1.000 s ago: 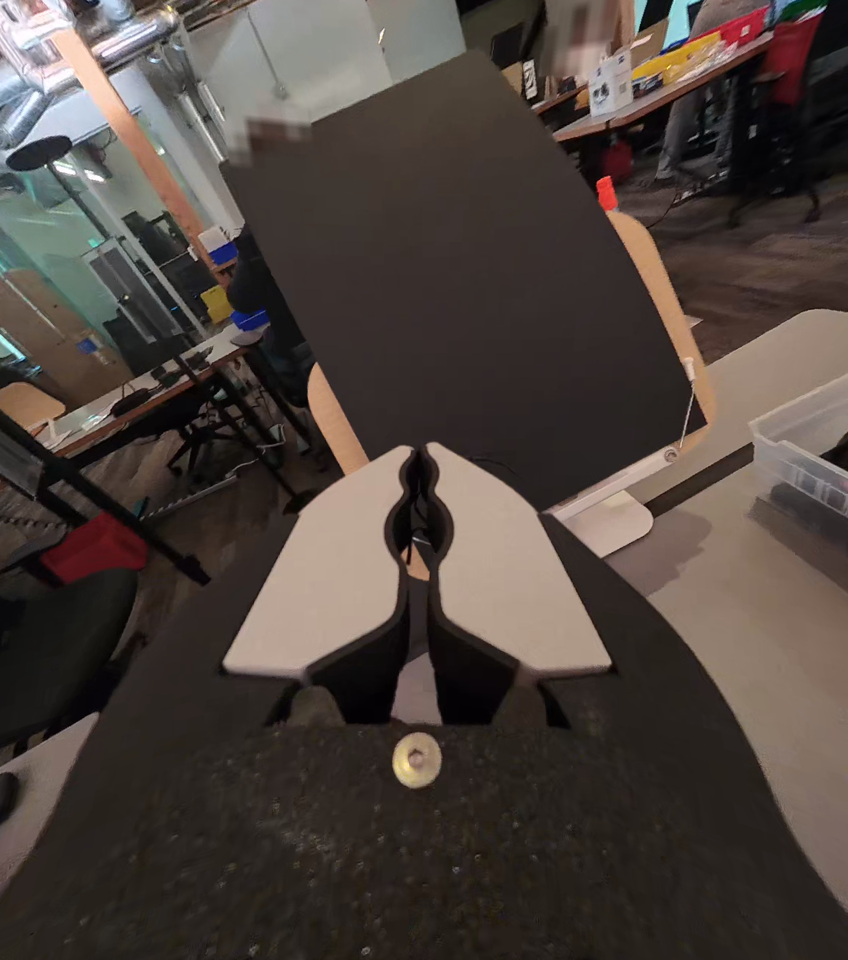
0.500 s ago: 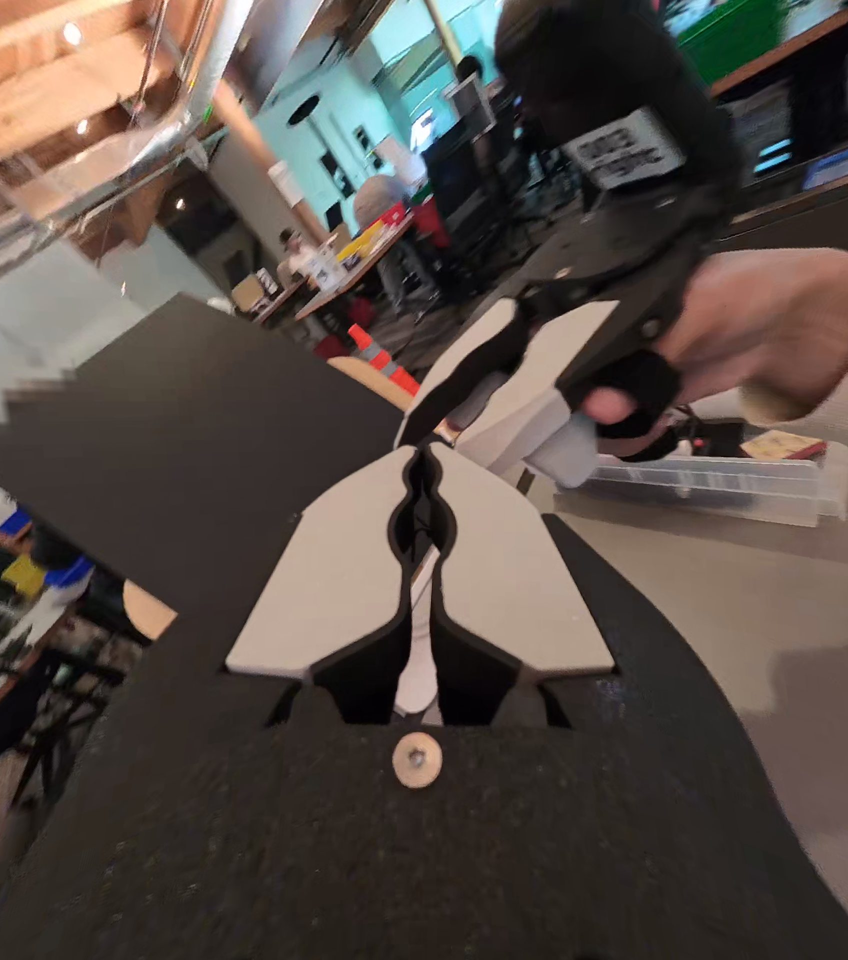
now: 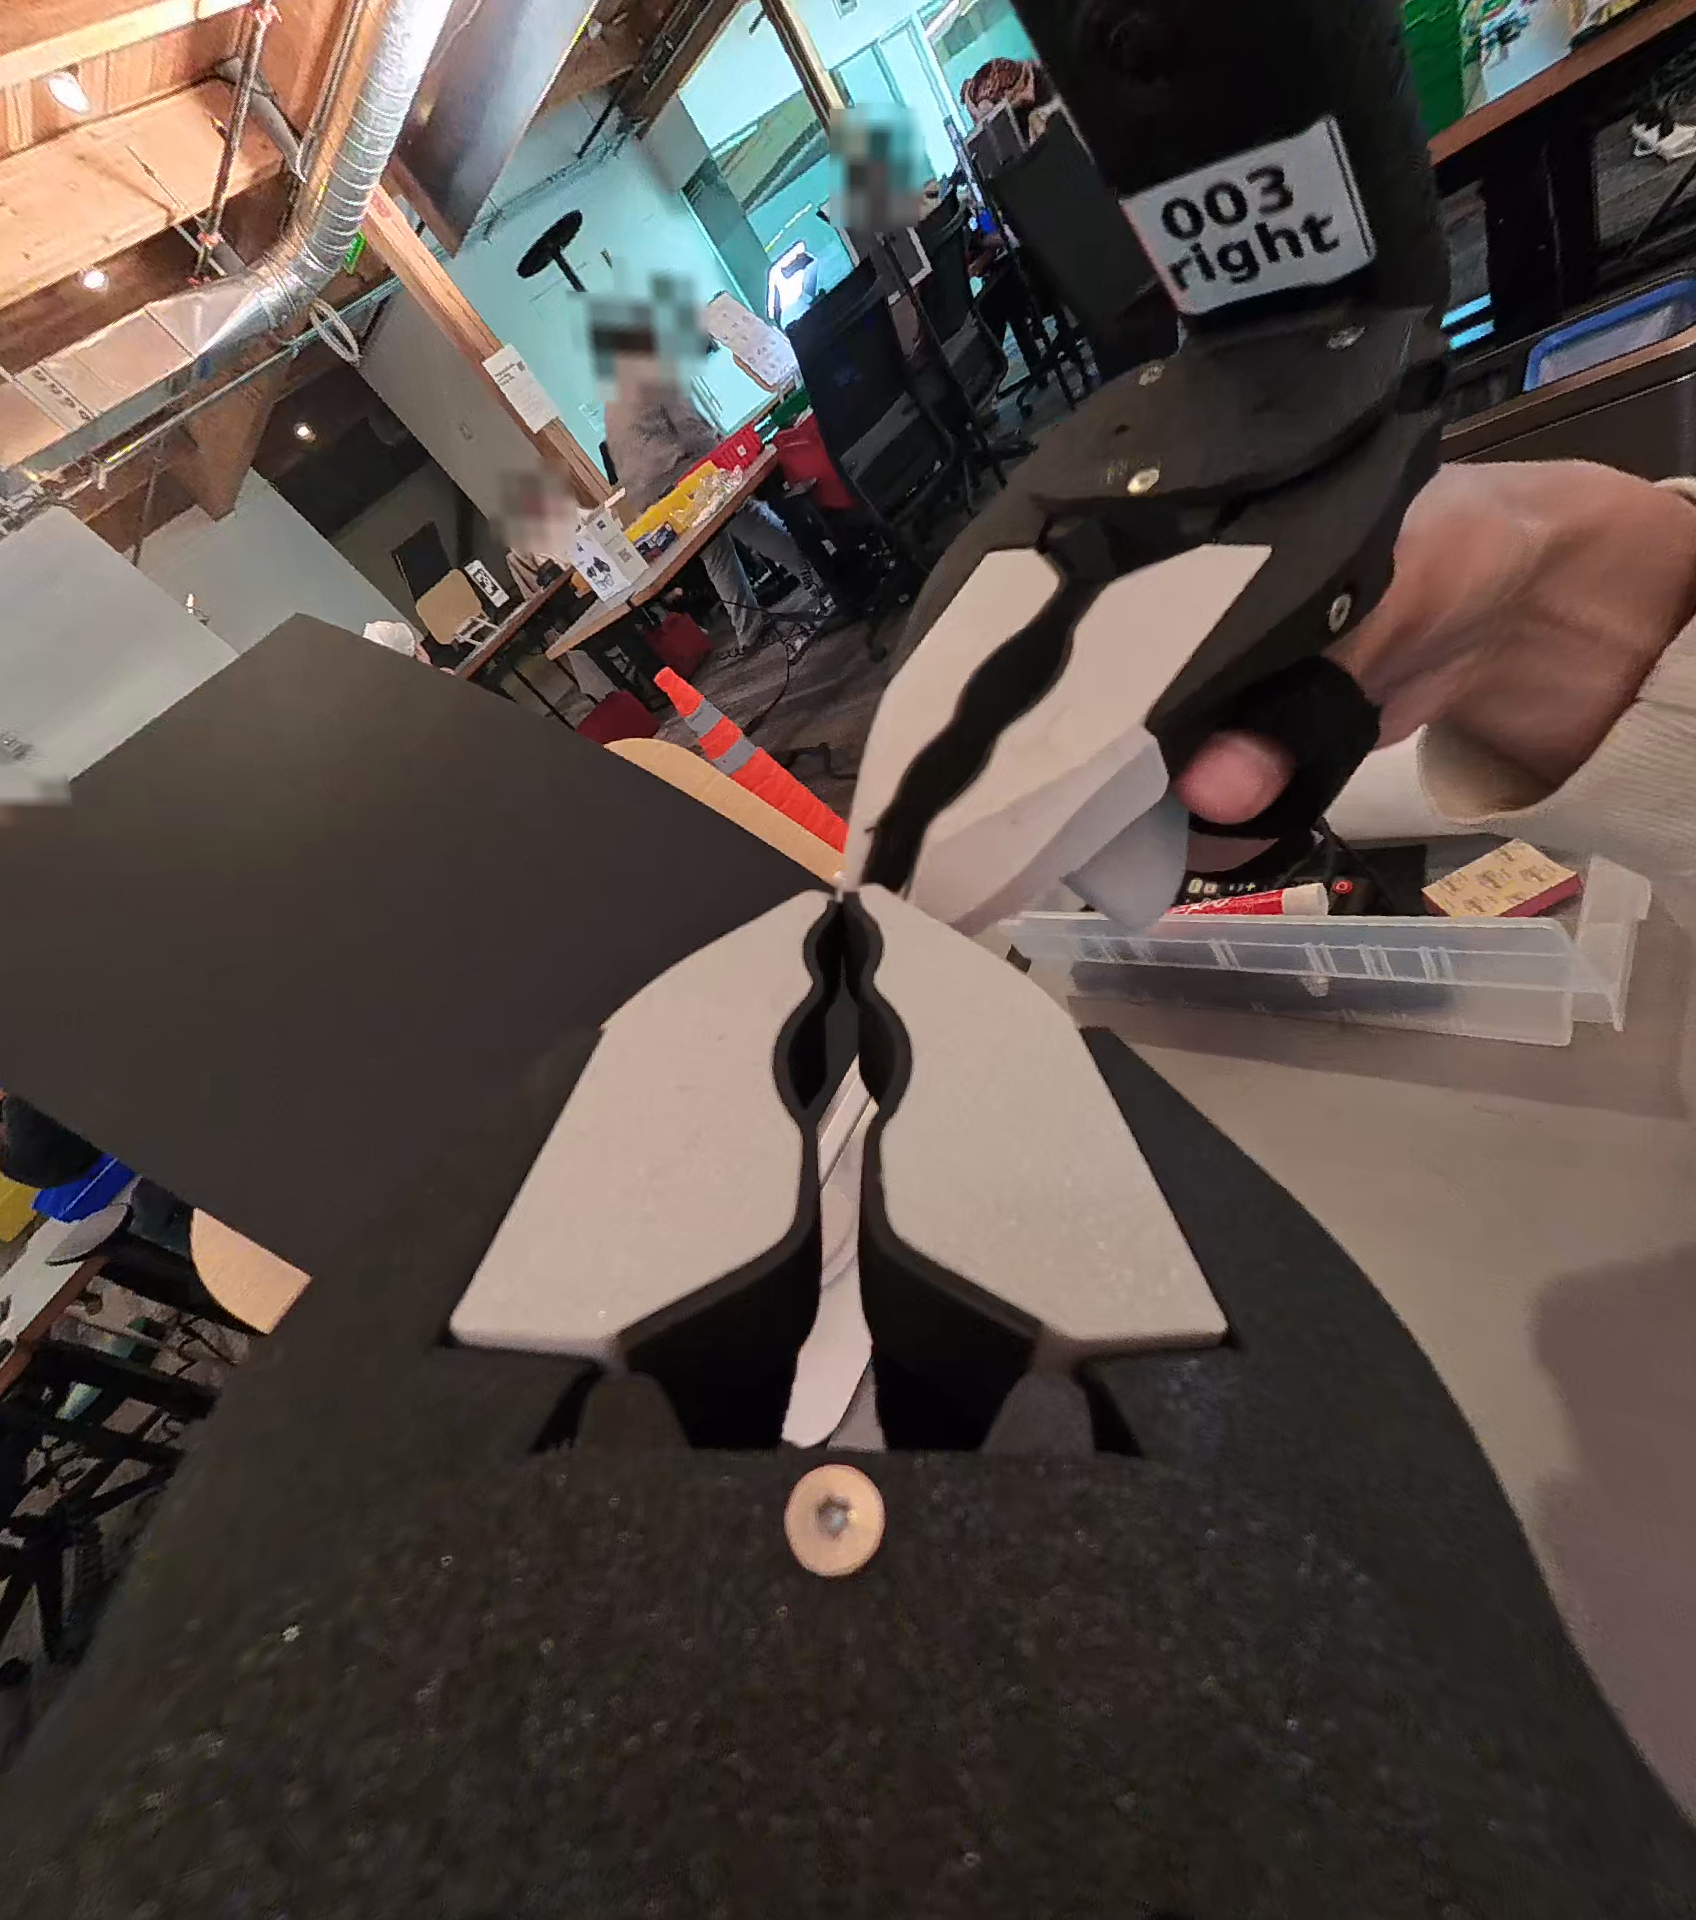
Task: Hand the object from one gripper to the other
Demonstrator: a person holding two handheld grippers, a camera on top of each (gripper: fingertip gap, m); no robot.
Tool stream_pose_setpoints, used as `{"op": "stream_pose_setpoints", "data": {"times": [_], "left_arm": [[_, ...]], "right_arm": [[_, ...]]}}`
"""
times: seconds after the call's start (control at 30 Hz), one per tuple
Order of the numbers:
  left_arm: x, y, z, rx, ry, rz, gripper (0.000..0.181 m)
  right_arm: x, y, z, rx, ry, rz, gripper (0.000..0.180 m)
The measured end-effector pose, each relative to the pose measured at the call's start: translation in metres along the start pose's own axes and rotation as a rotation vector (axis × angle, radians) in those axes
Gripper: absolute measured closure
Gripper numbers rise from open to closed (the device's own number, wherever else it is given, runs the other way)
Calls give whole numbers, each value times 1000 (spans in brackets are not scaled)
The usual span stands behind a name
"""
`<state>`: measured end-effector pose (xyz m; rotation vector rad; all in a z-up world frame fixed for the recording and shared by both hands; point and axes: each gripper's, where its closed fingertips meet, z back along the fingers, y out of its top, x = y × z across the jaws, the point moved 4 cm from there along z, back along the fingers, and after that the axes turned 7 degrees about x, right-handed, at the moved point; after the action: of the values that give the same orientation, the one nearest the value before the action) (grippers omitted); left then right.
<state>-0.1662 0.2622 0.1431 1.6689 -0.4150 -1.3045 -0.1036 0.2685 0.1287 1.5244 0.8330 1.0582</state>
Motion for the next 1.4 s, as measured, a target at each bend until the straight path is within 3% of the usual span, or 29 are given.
{"op": "stream_pose_setpoints", "data": {"times": [0.03,0.23,0.37,0.43,0.5,0.57,0.63,0.77,0.9,1.07,1.2,1.4], "left_arm": [[0,1,1,6,-1,6,181],[-7,-1,8,-38,54,50,181],[1,-21,15,-165,47,259,175],[6,-52,15,-319,62,332,170],[19,-97,21,-578,45,392,155],[48,-136,25,-772,-56,441,151],[89,-166,25,-876,-182,520,151],[149,-214,19,-995,-244,703,151],[171,-246,21,-1099,-227,660,163],[175,-246,21,-1075,-253,568,181],[172,-244,28,-1055,-242,582,181],[99,-181,38,-726,-61,711,181]], "right_arm": [[1,-3,0,-21,-8,2,164],[0,-24,2,-200,-20,29,160],[7,-33,7,-306,-115,92,157],[22,-35,16,-350,-221,119,158],[35,-32,30,-368,-306,149,158],[43,-27,44,-363,-358,171,160],[47,-22,54,-351,-392,174,161],[44,-10,64,-297,-402,179,163],[40,-6,71,-285,-398,188,164],[42,0,81,-247,-408,173,166],[42,2,82,-237,-407,170,167],[34,4,72,-242,-390,203,168]]}}
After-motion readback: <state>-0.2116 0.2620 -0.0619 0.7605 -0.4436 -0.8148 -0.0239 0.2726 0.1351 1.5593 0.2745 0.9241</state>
